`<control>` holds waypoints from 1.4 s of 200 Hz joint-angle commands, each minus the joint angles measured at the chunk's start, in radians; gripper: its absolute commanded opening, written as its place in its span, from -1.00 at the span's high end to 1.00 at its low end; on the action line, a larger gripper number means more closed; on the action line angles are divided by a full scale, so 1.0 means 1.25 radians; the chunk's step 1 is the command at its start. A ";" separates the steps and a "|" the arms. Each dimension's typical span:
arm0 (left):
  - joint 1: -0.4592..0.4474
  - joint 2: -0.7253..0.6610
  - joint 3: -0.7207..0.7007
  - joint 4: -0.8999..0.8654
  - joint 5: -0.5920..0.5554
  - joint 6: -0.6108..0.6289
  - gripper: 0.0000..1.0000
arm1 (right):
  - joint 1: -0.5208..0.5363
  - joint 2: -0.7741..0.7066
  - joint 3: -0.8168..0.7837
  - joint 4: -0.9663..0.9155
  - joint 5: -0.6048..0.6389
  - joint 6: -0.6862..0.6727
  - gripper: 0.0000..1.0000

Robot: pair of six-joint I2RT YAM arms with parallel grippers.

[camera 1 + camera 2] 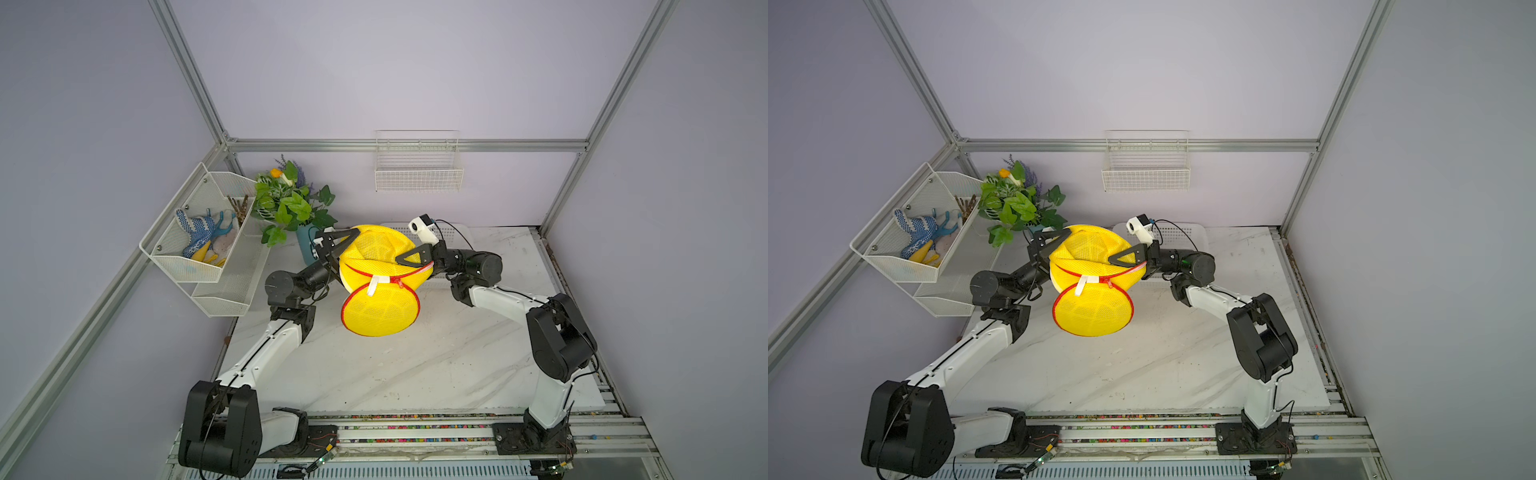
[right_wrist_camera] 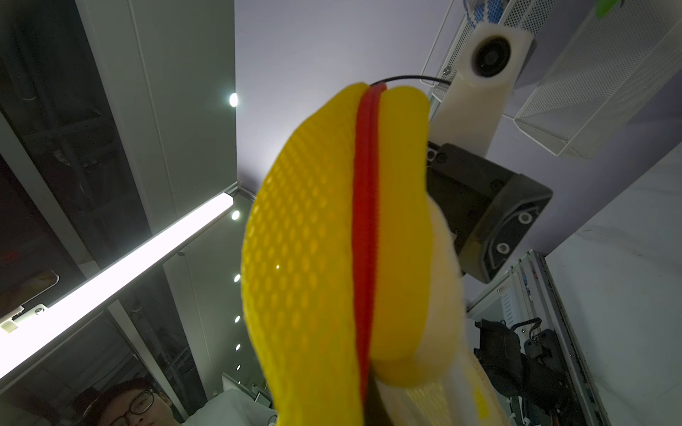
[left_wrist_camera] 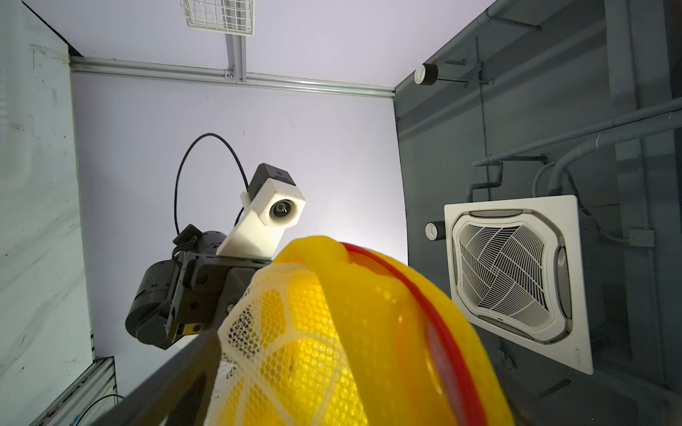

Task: Turn the laundry bag inside out
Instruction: Turn over the laundry bag.

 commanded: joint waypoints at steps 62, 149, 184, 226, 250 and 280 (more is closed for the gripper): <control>-0.002 0.044 0.080 0.082 0.011 -0.035 -1.00 | -0.007 0.035 0.076 0.053 -0.003 0.037 1.00; -0.082 0.150 0.179 0.060 0.061 -0.016 0.19 | 0.029 0.081 0.243 0.054 0.079 0.062 1.00; -0.085 0.155 0.133 0.121 0.032 -0.018 0.75 | 0.030 0.071 0.312 0.054 0.122 0.082 1.00; -0.085 0.210 0.202 0.229 -0.020 -0.048 0.90 | 0.030 0.053 0.199 0.055 0.132 0.044 1.00; -0.086 0.230 0.233 0.227 0.003 -0.045 0.90 | 0.033 0.067 0.236 0.055 0.162 0.043 1.00; -0.085 0.261 0.160 0.278 -0.006 -0.046 0.90 | 0.043 0.113 0.411 0.055 0.207 0.104 1.00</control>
